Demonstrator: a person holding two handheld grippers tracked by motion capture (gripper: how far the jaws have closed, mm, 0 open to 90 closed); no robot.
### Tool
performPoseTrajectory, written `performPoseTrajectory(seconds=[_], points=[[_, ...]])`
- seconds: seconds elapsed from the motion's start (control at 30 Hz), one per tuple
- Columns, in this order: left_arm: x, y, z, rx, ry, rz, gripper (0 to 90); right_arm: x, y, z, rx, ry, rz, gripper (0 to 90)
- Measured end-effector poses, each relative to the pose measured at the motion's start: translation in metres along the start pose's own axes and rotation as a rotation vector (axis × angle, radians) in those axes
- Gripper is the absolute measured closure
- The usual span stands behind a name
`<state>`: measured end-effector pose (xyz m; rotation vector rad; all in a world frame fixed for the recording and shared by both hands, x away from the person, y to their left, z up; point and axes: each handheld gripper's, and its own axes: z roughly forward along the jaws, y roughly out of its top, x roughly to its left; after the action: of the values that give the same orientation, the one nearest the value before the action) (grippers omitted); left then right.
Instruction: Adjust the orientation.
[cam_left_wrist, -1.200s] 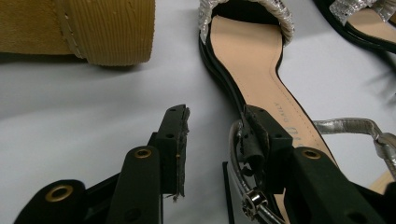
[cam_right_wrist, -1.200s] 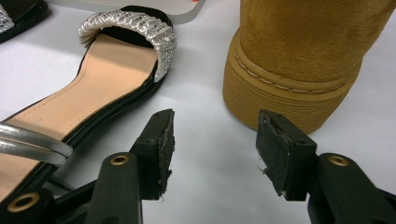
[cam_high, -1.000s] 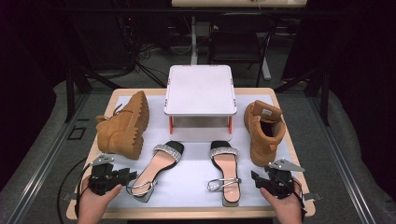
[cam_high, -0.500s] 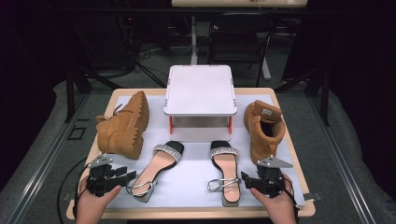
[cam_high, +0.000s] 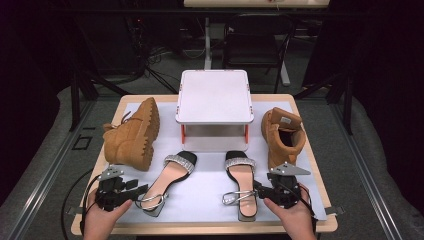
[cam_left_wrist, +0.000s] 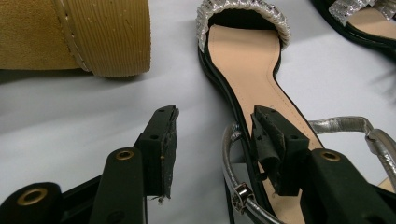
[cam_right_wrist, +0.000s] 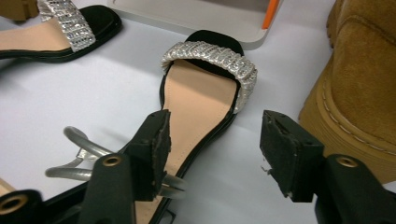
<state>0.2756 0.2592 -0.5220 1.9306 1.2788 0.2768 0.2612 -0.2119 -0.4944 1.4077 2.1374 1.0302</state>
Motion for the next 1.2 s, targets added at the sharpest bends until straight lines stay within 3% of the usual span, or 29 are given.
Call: performPoseTrajectory(seconds=[0.23, 0.4, 0.53, 0.7, 0.77, 0.9, 1.03, 1.2], points=[[0.000, 0.000, -0.001, -0.006, 0.000, -0.003, 50.8, 0.007, -0.012, -0.013, -0.037, 0.009, -0.008, 51.3], [-0.001, 0.000, 0.000, -0.005, 0.001, -0.001, 50.8, 0.008, -0.025, -0.023, -0.024, 0.029, 0.005, 60.9], [-0.001, 0.000, 0.000, -0.006, -0.001, -0.003, 50.8, 0.016, -0.034, -0.016, 0.001, 0.052, -0.013, 63.8], [-0.001, 0.000, 0.000, -0.002, -0.001, -0.005, 50.8, 0.018, -0.036, -0.002, 0.018, 0.043, -0.019, 62.6], [0.000, -0.001, 0.001, -0.001, -0.003, -0.009, 50.8, 0.016, -0.036, 0.000, 0.014, 0.051, 0.001, 62.2], [0.000, -0.001, 0.003, 0.001, -0.005, -0.011, 50.7, 0.015, -0.035, 0.003, -0.001, 0.063, 0.017, 73.2], [-0.001, -0.001, 0.002, -0.003, -0.007, -0.009, 50.7, 0.015, -0.037, 0.003, -0.015, 0.032, -0.011, 83.8], [-0.001, -0.001, 0.001, 0.000, -0.007, -0.005, 50.7, 0.010, -0.038, 0.002, -0.015, 0.048, 0.000, 86.0]])
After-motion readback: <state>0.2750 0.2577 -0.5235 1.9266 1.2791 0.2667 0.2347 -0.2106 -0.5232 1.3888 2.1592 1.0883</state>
